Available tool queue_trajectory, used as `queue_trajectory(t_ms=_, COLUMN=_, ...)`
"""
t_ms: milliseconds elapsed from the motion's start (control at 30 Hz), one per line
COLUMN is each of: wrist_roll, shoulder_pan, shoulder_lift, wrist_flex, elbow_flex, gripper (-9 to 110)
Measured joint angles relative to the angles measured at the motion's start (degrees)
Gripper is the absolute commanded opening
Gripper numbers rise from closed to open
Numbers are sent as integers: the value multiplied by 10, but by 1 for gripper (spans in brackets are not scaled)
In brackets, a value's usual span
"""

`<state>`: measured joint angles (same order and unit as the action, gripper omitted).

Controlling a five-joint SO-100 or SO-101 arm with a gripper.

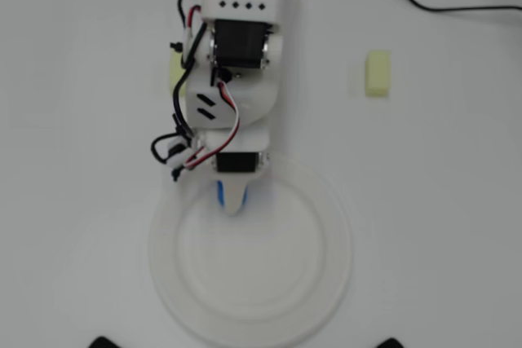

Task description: Grasp a blue block and put it in the dish.

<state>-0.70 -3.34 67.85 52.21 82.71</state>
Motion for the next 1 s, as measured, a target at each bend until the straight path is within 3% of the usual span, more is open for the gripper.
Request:
queue_trajectory(t_ms=300, wrist_roll=-11, shoulder_pan=-2, shoulder_lift=0, wrist_flex=81, elbow_flex=-58, gripper=30)
queue_trajectory(t_ms=733, wrist_roll=-43, shoulder_pan=-8, shoulder_lift=4, wrist_flex=377, elbow_flex=-284, gripper=34)
queue_trajectory(t_ms=1000, wrist_roll=-76, shoulder_pan=-28, shoulder_lift=158, wrist_flex=484, elbow_flex=-235, gripper=37)
